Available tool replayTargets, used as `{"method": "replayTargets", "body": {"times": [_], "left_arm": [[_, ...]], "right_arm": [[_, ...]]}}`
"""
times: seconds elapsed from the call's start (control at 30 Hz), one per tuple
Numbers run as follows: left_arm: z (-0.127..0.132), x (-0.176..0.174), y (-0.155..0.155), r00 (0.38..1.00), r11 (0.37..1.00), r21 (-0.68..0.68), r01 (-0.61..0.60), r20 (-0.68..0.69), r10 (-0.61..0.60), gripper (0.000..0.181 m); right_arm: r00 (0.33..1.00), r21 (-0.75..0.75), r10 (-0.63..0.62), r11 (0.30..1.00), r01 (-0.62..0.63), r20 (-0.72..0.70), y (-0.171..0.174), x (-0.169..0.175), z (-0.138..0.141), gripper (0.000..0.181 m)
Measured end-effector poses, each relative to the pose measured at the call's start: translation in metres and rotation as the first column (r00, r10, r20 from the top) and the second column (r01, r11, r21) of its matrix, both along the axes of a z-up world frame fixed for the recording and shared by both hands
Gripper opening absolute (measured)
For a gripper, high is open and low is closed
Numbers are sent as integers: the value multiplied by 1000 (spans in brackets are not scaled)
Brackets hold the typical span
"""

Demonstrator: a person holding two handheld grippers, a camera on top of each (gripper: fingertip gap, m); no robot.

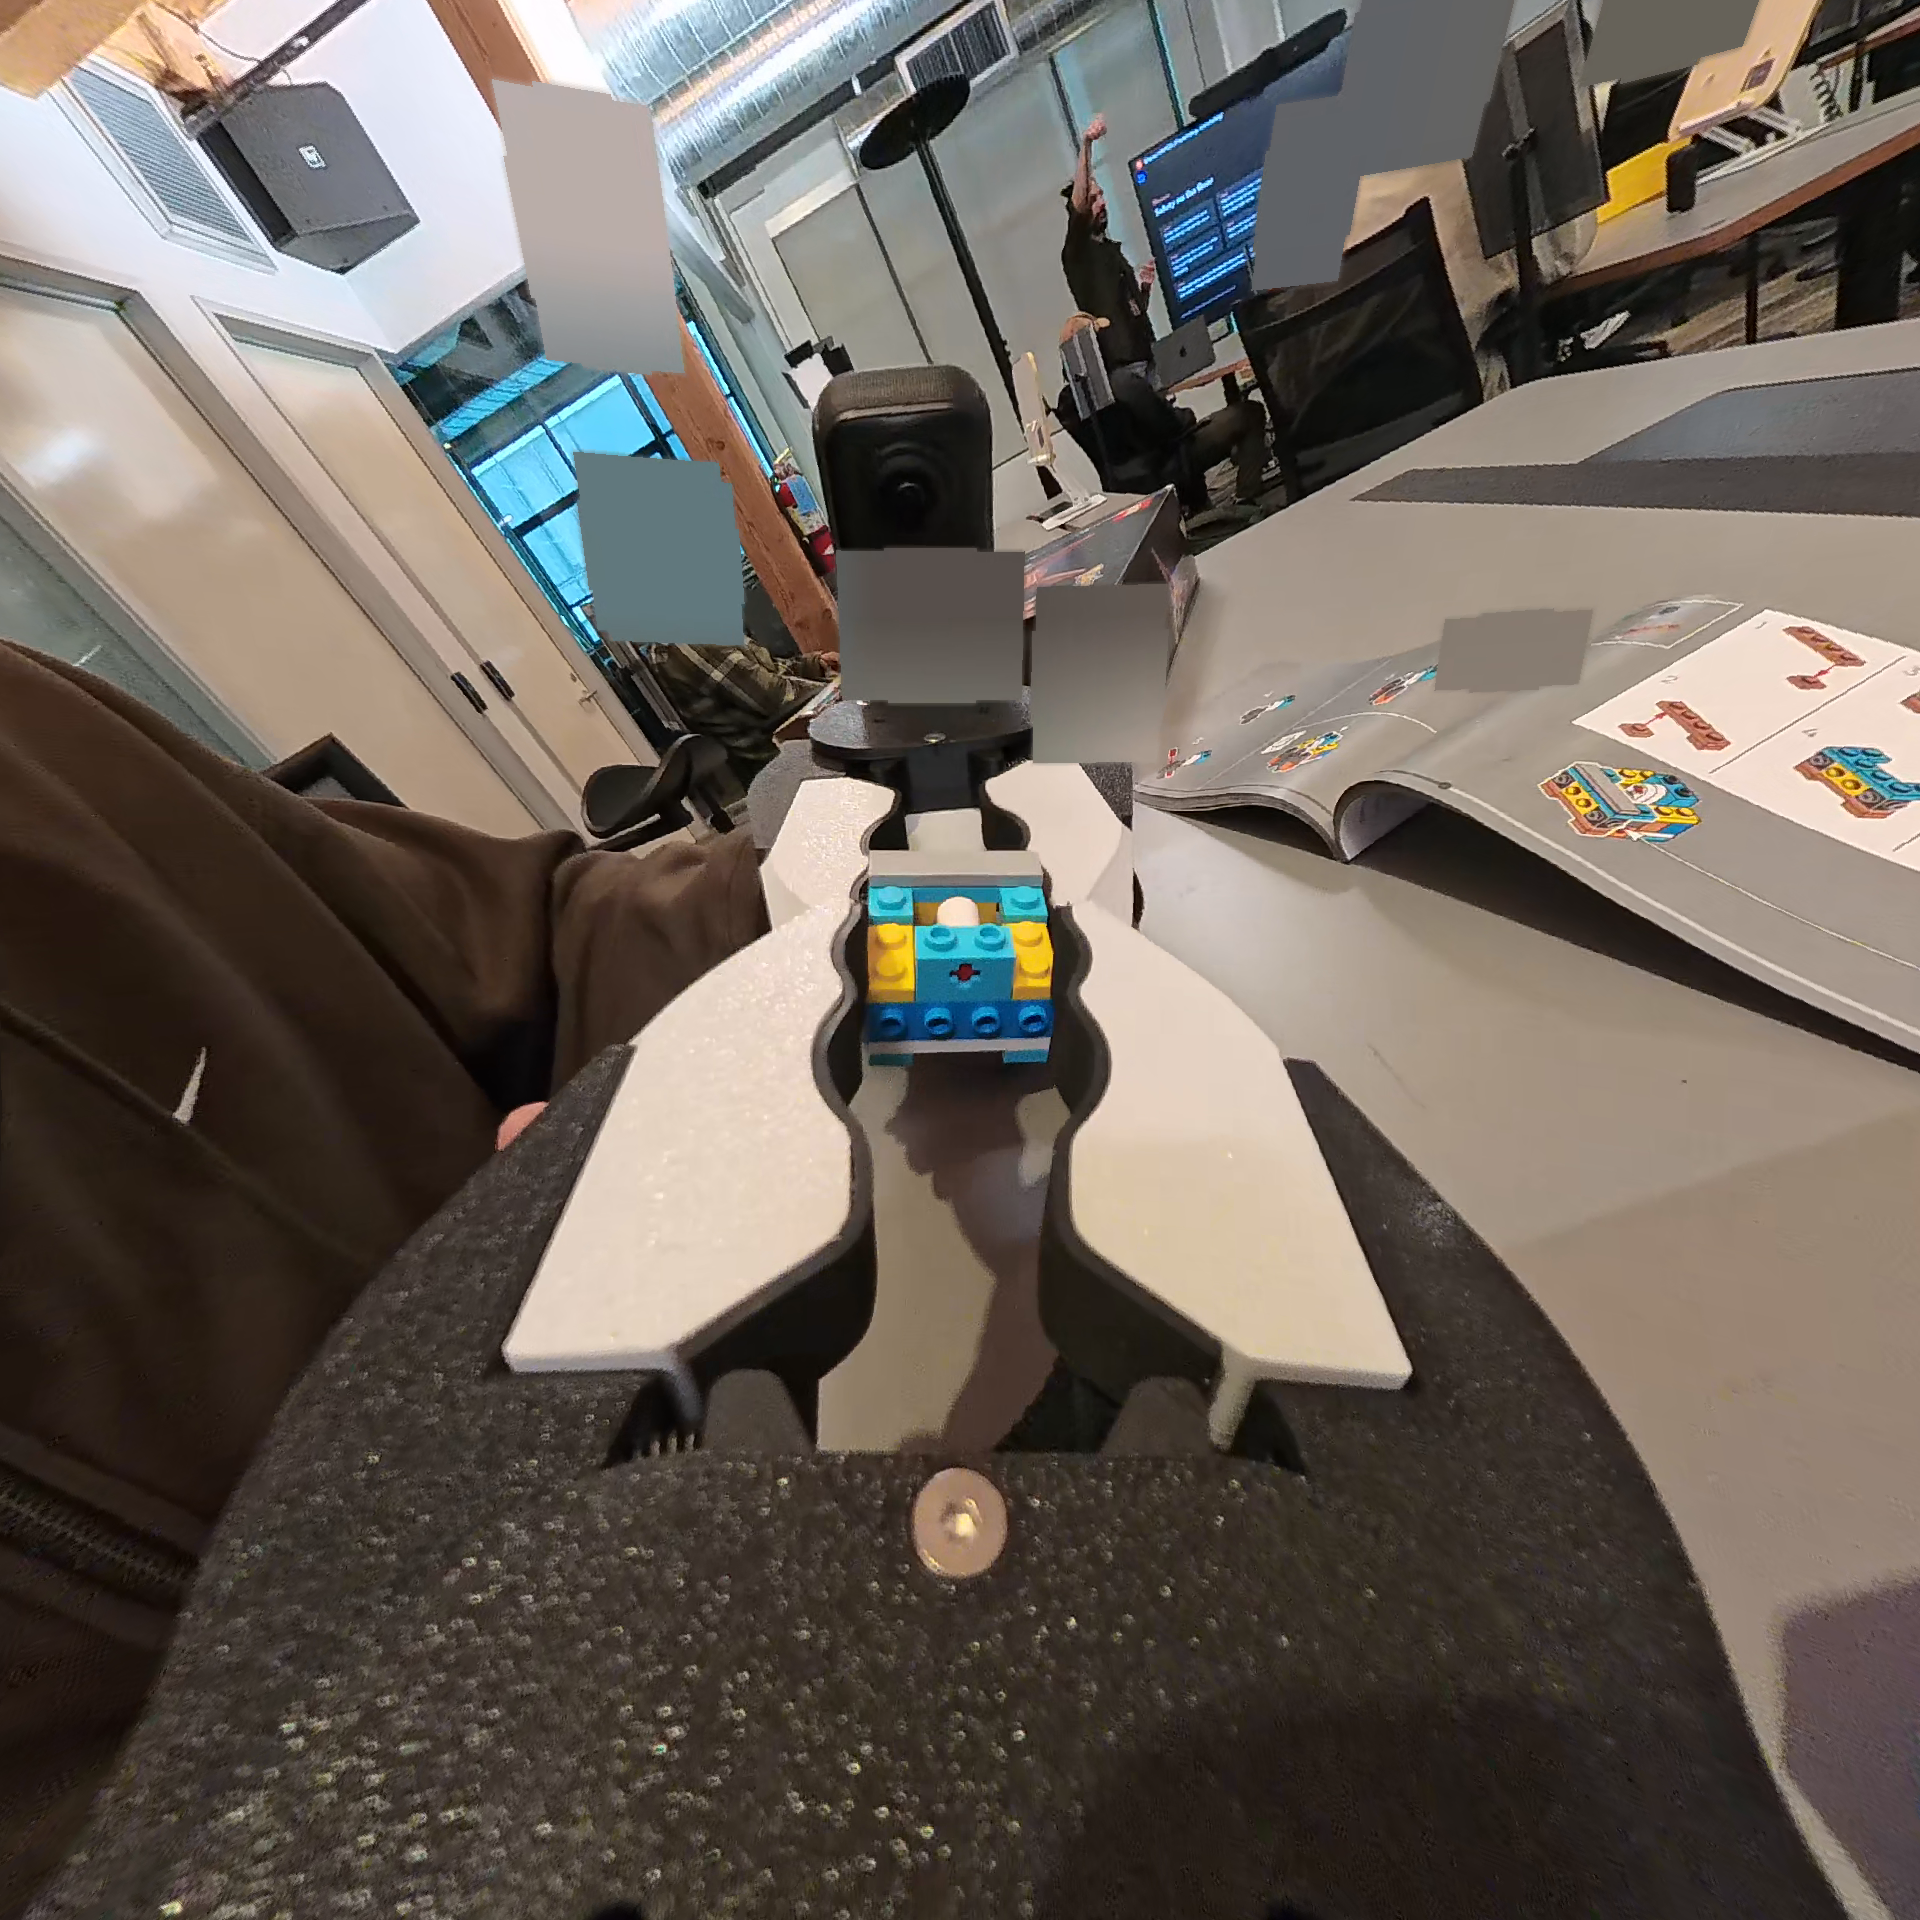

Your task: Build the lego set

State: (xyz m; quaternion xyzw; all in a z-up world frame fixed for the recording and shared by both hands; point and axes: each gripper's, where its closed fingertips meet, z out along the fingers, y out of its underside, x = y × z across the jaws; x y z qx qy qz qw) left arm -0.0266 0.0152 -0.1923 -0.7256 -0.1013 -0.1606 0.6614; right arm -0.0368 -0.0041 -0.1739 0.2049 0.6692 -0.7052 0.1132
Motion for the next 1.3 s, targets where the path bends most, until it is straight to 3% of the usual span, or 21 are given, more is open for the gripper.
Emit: {"method": "replayTargets", "body": {"times": [0.3,1.3], "left_arm": [[7,0,0,994,999,32,-31,-105,34,39],[6,7,6,995,1000,21,-13,-97,15,39]], "right_arm": [[999,-27,-20,999,18,-46,1,2,6,34],[997,-59,-40,998,36,-72,-2,7,8,33]]}}
